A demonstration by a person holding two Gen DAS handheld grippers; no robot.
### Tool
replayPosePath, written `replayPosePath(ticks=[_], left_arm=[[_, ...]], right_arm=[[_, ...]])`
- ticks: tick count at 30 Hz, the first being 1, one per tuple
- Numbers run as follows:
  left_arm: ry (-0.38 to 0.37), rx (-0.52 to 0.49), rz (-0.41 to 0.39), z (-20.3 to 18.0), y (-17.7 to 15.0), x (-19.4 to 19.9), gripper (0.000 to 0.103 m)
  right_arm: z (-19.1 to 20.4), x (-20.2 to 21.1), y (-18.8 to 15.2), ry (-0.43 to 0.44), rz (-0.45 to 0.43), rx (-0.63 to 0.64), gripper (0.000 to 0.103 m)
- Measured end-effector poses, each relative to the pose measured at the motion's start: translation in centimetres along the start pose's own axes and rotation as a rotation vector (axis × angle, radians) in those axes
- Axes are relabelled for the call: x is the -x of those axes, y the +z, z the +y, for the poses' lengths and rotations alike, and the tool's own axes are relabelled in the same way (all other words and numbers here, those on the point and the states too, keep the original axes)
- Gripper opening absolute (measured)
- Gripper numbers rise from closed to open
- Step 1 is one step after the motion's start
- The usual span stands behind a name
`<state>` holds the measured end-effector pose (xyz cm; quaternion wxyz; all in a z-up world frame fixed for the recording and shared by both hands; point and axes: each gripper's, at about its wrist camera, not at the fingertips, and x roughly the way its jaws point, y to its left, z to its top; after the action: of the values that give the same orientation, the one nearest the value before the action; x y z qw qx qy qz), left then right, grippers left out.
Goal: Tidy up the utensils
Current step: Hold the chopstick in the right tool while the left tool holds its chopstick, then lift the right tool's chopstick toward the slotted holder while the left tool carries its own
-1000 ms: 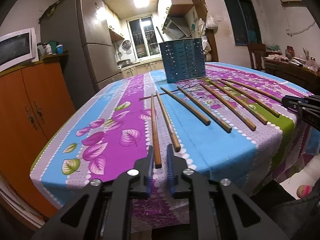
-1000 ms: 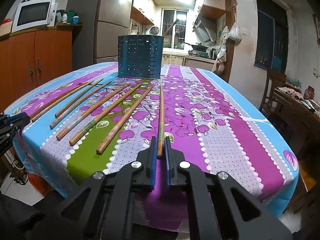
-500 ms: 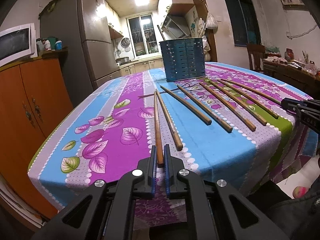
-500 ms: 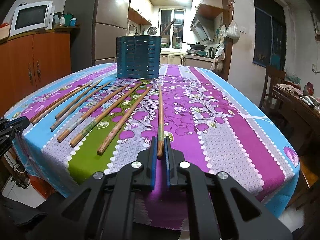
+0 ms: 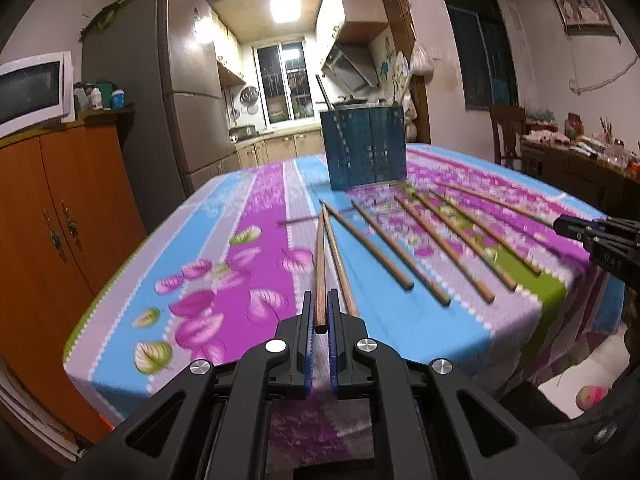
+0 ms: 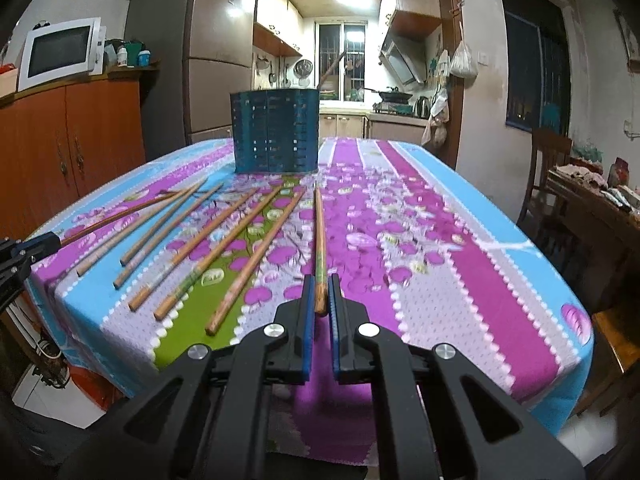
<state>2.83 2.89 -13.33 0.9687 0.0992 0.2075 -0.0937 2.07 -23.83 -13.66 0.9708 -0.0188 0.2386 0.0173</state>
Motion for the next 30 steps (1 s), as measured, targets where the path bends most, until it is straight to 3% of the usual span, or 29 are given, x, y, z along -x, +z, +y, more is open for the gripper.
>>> replayPosePath(ticks=[20,30], left_arm=[[-0.046,0.145,-0.087,4.3,7.5,2.1,0.007],[-0.088,0.193,-0.056,6.9,12.8,-0.2,0.007]], right_arm=[[-1.2,1.4,6.2,0.013,-0.078,0.023,0.005],[-3.2,-0.5,12.6,0.061,-0.015,-0.009,0.005]])
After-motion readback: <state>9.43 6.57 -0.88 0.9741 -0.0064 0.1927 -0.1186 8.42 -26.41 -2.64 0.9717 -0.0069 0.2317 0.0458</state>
